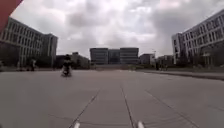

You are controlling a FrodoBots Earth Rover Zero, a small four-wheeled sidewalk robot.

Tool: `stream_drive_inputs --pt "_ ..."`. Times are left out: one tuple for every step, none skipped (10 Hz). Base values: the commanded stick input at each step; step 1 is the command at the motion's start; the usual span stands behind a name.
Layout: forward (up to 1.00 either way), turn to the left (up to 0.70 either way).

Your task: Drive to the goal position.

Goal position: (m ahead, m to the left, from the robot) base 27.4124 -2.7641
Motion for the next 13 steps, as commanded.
stream_drive_inputs --pt "0.60 0.00" --pt "0.60 0.00" --pt "0.60 0.00" --pt "0.60 0.00" --pt "0.60 0.00" --pt "0.60 0.00" --pt "0.60 0.00" --pt "0.60 0.00" --pt "0.60 0.00" --pt "0.60 0.00" --pt "0.60 0.00" --pt "0.60 0.00" --pt "0.60 0.00"
